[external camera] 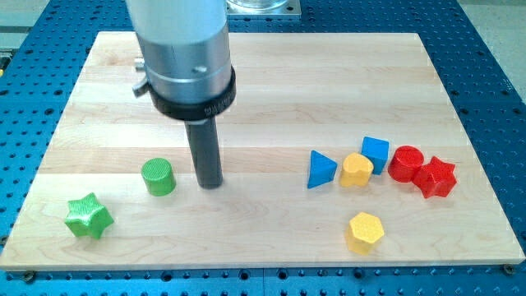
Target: Move the red star into the green circle
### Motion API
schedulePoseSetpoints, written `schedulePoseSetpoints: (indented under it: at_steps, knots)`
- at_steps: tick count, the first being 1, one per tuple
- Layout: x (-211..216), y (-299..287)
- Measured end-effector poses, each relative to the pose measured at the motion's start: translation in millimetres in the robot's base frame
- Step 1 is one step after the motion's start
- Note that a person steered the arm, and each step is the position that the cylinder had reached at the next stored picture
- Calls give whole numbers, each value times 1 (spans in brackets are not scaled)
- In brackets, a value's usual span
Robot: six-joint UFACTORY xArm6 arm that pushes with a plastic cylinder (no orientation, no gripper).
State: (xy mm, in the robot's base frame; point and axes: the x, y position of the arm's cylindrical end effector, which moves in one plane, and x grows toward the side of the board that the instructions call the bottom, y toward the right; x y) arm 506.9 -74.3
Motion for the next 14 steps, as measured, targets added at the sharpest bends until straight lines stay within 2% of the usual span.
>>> schedulePoseSetpoints:
  at_steps: [1,2,3,4,6,7,8,9,11,12,13,14]
  knots:
    - [2,-74]
    - [12,-113]
    - [18,-107]
    - [47,-11]
    - [51,220]
    - [55,354]
    - [31,419]
    - [22,358]
    - [22,166]
    - [24,192]
    - [3,184]
    - [-8,114]
